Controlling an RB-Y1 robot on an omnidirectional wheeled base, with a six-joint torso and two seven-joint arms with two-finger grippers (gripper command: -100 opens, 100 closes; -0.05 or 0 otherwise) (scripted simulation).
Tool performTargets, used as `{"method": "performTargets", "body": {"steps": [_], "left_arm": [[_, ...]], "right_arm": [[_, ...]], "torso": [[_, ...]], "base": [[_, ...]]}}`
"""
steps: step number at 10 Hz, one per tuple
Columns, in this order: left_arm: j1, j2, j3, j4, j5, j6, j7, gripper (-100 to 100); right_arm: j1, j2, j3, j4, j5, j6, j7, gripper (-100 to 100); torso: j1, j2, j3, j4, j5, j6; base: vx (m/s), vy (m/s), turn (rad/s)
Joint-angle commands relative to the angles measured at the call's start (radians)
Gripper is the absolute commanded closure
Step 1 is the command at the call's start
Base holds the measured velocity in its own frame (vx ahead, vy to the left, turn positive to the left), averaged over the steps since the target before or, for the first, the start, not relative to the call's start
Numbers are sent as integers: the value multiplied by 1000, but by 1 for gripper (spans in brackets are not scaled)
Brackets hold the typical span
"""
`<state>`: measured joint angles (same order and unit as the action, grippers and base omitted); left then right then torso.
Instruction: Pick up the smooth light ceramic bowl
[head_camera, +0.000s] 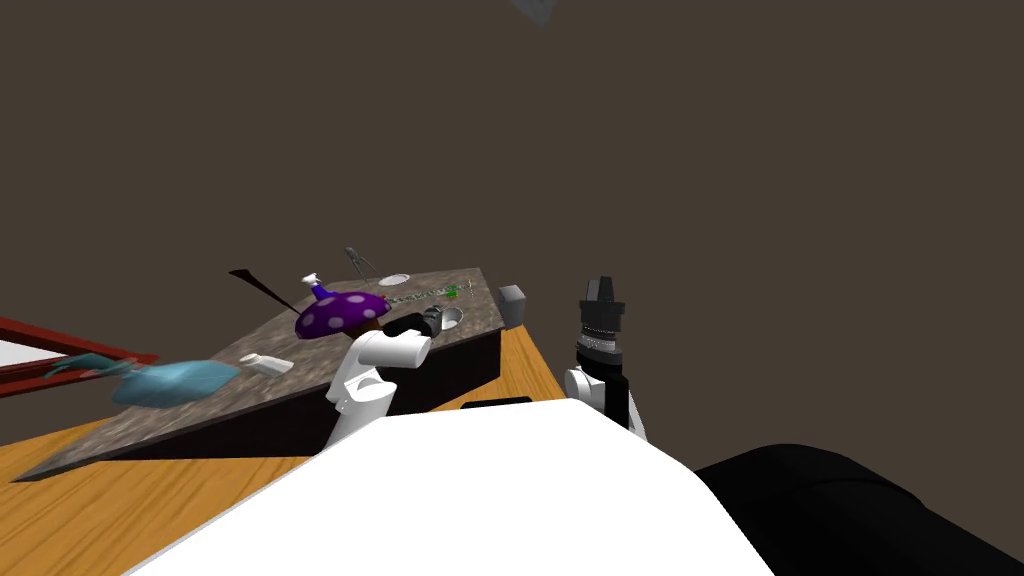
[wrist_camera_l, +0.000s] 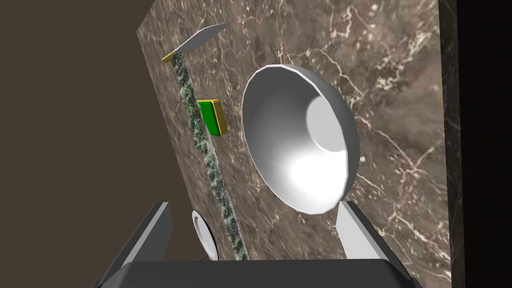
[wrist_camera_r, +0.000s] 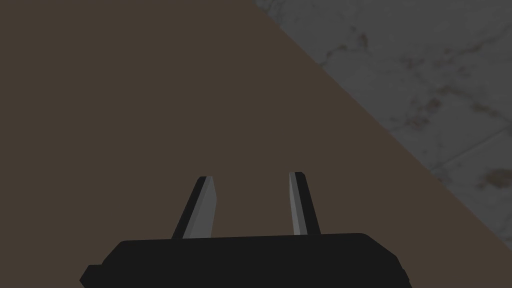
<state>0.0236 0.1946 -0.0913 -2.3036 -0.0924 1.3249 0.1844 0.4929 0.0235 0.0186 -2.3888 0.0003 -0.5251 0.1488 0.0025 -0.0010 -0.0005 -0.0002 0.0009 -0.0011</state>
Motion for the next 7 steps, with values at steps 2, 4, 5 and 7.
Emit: {"method": "performTargets", "body": {"steps": [2,4,5,7], "left_arm": [[-12,1,1,8,4,72,21,-100],[-21,2,1,16,7,121,38,-100],[-29,3,2,24,11,159,55,-100],[-34,3,2,32,14,206,71,-100]], "right_arm": [[0,0,0,0,0,0,0,0],[0,0,0,0,0,0,0,0],[0,0,0,0,0,0,0,0],[0,0,0,0,0,0,0,0]], "torso": [[0,0,0,0,0,0],[0,0,0,0,0,0],[0,0,0,0,0,0],[0,-1,-1,0,0,0]], "base": [[-2,42,-122],[-4,40,-115],[6,37,-155],[4,41,-99]]}}
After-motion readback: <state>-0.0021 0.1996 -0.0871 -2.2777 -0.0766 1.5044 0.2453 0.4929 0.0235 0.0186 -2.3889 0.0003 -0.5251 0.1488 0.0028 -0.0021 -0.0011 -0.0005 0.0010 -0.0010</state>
